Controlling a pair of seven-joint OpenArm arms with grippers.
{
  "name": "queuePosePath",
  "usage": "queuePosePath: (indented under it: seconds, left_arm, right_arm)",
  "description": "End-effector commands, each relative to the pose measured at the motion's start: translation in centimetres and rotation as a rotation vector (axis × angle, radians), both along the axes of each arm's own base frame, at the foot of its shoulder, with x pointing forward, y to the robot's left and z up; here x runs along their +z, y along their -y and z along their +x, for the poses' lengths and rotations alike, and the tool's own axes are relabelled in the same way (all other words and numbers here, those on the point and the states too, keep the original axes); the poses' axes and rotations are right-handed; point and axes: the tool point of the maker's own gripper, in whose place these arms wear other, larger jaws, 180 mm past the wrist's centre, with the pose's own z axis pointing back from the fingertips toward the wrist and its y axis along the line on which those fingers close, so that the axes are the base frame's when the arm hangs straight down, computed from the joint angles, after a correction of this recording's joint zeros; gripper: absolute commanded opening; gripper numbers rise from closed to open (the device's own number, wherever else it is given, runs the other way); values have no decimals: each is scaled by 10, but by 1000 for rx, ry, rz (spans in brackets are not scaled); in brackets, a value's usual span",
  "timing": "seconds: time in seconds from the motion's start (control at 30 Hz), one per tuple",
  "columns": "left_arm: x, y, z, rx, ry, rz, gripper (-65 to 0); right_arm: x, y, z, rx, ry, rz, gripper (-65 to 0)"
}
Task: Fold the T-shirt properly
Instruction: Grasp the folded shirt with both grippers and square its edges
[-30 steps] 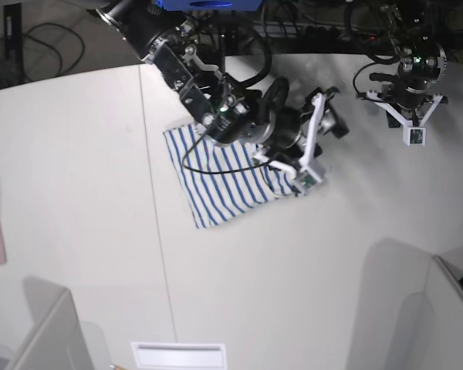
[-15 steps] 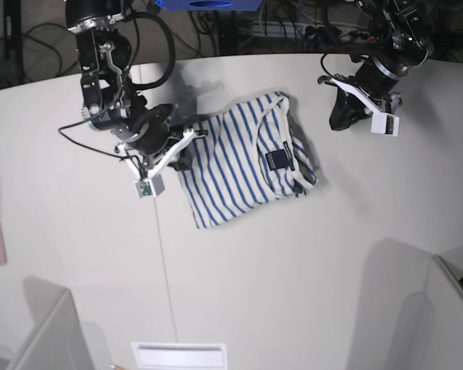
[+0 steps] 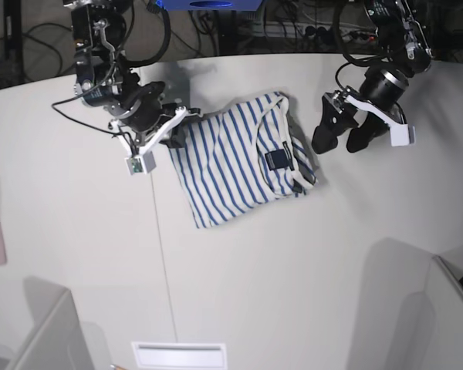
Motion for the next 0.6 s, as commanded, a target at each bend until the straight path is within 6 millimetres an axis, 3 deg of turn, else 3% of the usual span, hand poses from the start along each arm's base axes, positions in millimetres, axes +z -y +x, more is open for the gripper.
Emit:
queuePosePath:
  seconds: [0.0,0.13,0.4,0.57]
  left_arm:
    - [10,2,5,2,42,-34,-2]
    - [6,4,12,0,40,-53,-3]
    - [-30,40,35,13,-147,-192,-3]
    - [-54,47,45,48,-251,-242,-3]
  right_arm:
    - [10,-2,5,2,40,13,-650]
    - [9,-2,2,2,33,13,-650]
    - [9,-3,2,4,32,14,-650]
    - [9,0,3,-5,34,11,-650]
